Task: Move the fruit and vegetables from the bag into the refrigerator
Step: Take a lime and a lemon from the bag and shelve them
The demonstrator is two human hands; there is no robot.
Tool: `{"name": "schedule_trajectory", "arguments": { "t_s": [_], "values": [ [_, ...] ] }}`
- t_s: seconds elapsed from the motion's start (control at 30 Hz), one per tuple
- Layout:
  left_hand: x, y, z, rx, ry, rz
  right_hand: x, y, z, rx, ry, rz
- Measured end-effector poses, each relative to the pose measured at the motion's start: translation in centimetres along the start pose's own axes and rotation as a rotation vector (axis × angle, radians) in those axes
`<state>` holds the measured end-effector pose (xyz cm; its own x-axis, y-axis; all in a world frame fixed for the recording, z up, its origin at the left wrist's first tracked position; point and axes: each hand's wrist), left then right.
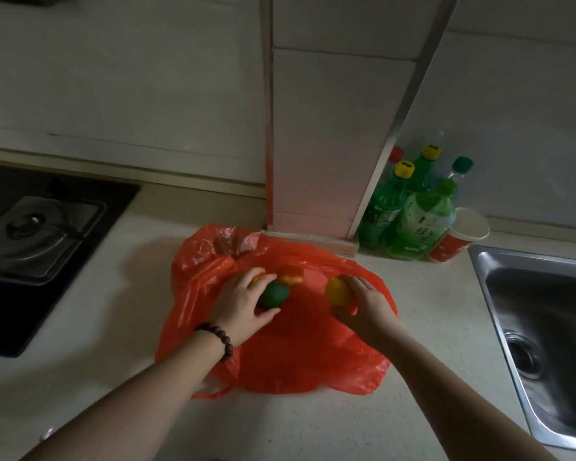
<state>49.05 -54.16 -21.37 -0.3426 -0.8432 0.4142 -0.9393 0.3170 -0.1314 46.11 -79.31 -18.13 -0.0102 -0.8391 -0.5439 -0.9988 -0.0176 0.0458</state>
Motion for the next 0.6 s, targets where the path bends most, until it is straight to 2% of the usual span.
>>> {"name": "schedule_trajectory", "arguments": {
  "t_s": [0.2, 0.33, 0.6],
  "values": [
    [0.9, 1.1, -3.9, 0.181, 0.091, -0.002, -4.4, 1.3, -1.2, 0.139, 0.0, -0.065],
    [0.5, 3.3, -7.7, 0.29, 0.138, -0.013, -8.6, 2.4, -0.9, 0.174, -0.023, -0.158],
    [-4.2, 14.9, -16.4, 0.477, 0.14, -0.231, -21.4, 6.3, 3.5, 0.139, -0.13, -0.383]
  ]
}}
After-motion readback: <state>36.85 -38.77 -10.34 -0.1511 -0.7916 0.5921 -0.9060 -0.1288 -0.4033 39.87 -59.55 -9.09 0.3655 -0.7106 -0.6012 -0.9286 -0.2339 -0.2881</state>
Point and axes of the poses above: each hand's wrist, its own y-axis away from the middle knuckle, its own z-axis out of the palm, x = y × z, and after that the axes turned 4 degrees about x, right-handed
